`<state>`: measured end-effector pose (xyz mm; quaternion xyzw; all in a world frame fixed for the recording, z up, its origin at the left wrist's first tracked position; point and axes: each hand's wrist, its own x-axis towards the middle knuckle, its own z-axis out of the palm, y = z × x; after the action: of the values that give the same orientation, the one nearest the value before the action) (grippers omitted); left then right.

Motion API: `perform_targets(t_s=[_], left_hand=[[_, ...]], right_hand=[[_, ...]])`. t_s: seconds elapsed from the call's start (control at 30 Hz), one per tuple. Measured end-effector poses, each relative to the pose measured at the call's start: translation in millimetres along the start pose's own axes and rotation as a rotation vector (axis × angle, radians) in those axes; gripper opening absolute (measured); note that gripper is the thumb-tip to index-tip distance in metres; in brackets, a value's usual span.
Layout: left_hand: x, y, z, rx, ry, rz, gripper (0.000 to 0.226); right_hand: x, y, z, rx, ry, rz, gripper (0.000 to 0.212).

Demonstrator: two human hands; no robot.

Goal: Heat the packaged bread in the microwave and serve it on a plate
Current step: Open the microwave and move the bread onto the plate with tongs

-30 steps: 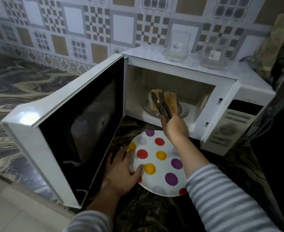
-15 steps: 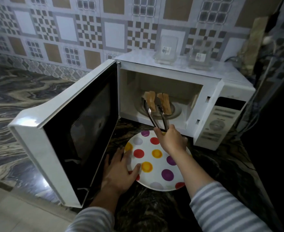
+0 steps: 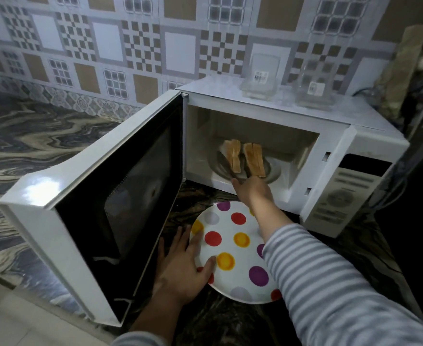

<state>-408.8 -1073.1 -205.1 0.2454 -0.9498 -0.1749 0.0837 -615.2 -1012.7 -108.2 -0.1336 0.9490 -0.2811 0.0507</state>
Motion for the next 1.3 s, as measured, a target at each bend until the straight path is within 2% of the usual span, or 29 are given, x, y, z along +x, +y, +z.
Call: perform_targets(t_s=[0.1, 0.2, 0.37, 0.6, 0.8, 0.97, 1.3], left_hand=[[0.2, 0.0, 0.3, 0.000, 0.004, -0.007, 0.078], [-0.3, 0.3, -0.6, 0.004, 0.002, -0.010, 0.077], [-1.2, 4.4, -4.7, 0.010, 0.018, -0.008, 0.073], [-0.9, 5.3, -2.4, -0.010, 0.042, -0.075, 0.076], [-1.5, 5.1, -2.6, -0.001, 0.068, -0.147, 0.072], [-1.7, 2.0, -2.5, -0.004, 0.045, -0.147, 0.072], [-3.8, -10.9, -11.0, -0.006, -0.053, -0.053, 0.076]], right_hand=[[15.5, -9.6, 5.3, -0.050, -0.035, -0.005, 0.049], [22.0, -12.6, 8.2, -0.038, 0.013, 0.007, 0.042], [18.8, -11.1, 10.4, -0.021, 0.045, 0.006, 0.046], [-38.9, 16.2, -1.5, -0.066, 0.178, -0.106, 0.044], [-115.1, 64.8, -14.2, -0.053, 0.136, -0.180, 0.044], [-171.5, 93.8, -14.8, -0.086, -0.003, -0.175, 0.040], [-195.2, 106.1, -0.4, -0.191, -0.003, -0.292, 0.044]])
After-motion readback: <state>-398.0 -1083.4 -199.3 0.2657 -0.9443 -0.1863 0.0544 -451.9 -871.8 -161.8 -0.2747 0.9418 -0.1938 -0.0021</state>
